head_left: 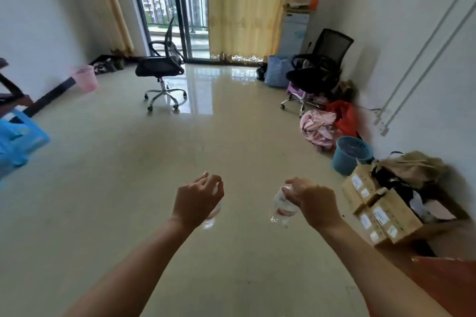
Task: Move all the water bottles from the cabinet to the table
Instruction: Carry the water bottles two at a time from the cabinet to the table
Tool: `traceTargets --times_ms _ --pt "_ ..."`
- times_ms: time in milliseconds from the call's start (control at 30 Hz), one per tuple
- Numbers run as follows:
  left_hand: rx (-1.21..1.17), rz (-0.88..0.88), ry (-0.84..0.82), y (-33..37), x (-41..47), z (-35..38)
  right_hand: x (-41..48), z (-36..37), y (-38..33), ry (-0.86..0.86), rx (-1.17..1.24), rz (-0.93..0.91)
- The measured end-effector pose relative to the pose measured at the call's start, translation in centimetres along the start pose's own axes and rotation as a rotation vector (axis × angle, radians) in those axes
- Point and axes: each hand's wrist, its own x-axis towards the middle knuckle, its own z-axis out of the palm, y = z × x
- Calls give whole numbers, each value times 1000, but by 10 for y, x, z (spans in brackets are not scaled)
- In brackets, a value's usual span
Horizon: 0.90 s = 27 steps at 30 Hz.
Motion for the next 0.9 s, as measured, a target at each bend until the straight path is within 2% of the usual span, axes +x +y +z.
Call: traceTargets --times_ms 167,400,500,667,733,900 --pt "156 -172 124 -113 -5 -18 96 68 -107 43 65 -245" --pt "339 -391 165 -298 16 -26 244 189 -275 40 267 -522" --pt "415 -472 145 -370 34 -41 306 221 -340 35 391 -587" --pt "579 -582 239 -512 76 -102 431 247 -490 40 564 -706" --pt "634 -609 274 -557 86 -120 467 251 -538 42 593 -726" --pt "686 -699 331 -688 89 -150 544 293 -662 -76 573 -808"
